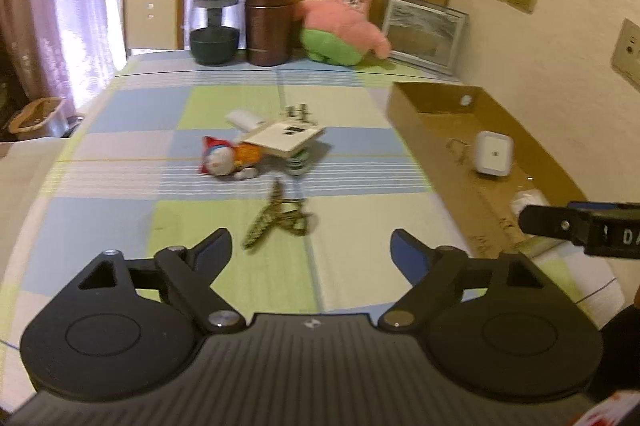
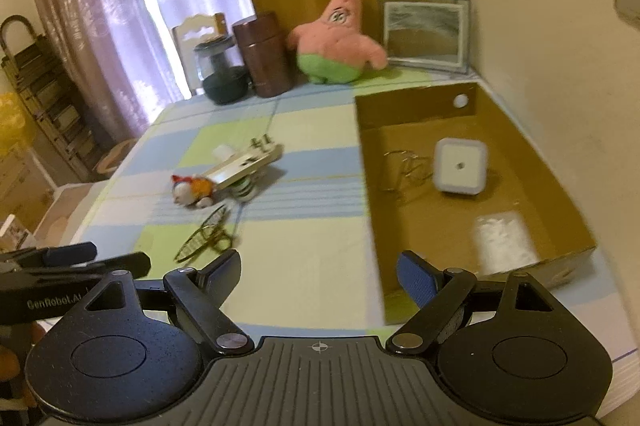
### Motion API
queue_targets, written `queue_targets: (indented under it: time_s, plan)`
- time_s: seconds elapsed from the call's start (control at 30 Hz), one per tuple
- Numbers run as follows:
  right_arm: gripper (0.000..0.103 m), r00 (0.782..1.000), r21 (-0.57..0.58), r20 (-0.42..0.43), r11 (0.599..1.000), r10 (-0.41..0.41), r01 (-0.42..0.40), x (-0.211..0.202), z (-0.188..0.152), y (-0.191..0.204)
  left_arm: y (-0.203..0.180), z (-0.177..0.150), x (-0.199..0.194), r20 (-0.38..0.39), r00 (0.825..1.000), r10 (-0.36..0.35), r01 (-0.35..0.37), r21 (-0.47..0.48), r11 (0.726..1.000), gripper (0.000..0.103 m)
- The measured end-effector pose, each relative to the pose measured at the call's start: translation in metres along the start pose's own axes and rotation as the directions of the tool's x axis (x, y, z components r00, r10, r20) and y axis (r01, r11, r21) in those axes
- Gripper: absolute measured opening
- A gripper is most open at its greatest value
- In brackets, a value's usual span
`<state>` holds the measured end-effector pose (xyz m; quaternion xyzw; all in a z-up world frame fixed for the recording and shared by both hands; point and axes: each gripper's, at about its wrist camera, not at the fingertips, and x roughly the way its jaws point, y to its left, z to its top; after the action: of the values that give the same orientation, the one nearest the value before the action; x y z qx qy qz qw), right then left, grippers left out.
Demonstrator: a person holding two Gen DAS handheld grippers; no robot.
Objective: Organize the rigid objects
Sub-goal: 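Move the right tool to the striped claw clip while the left tool approaches the red Doraemon figure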
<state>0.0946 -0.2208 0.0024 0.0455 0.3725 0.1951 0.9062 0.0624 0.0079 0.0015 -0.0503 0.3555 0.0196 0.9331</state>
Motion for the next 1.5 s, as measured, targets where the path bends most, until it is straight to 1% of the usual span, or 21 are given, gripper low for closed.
queue_targets:
  time_s: [0.27,0.43,0.63,0.97,1.23,1.37,1.43,1.5]
  plan:
    - [0.083,0.999,-0.036,-0.020,0.999,0.037,-0.038,0.015,-0.012,0.031,0.042,0.000,-0.006,0.007,0.998,0.066,-0.065,-0.028,0.997,0.091]
    - [0.083,0.998,-0.049,-0.032,0.998,0.047,-0.049,0.032,-0.015,0.050,0.063,0.005,-0.004,0.011,0.996,0.083,-0.083,-0.036,0.996,0.092]
    - [0.083,0.998,-0.056,-0.033,0.997,0.051,-0.053,0.052,-0.015,0.070,0.086,0.012,0.005,0.001,0.995,0.098,-0.097,-0.018,0.995,0.092]
    - [0.083,0.998,-0.055,-0.038,0.997,0.044,-0.046,0.095,-0.015,0.097,0.121,0.026,0.039,-0.014,0.997,0.074,-0.073,0.021,0.997,0.092]
    - [0.082,0.999,-0.030,-0.017,0.999,0.045,-0.045,0.134,-0.016,0.115,0.143,0.033,0.077,-0.027,0.998,0.054,-0.053,0.030,0.998,0.092]
    - [0.082,0.999,-0.019,0.014,0.999,0.037,-0.037,0.150,-0.017,0.123,0.151,0.034,0.093,-0.015,1.000,0.019,-0.019,0.022,1.000,0.092]
    - [0.081,0.999,-0.017,0.025,0.999,0.032,-0.032,0.159,-0.018,0.127,0.154,0.033,0.099,-0.013,1.000,0.009,-0.009,0.017,1.000,0.092]
    - [0.077,1.000,-0.010,0.020,1.000,0.023,-0.023,0.170,-0.018,0.131,0.157,0.032,0.106,-0.021,1.000,0.008,-0.008,0.017,1.000,0.092]
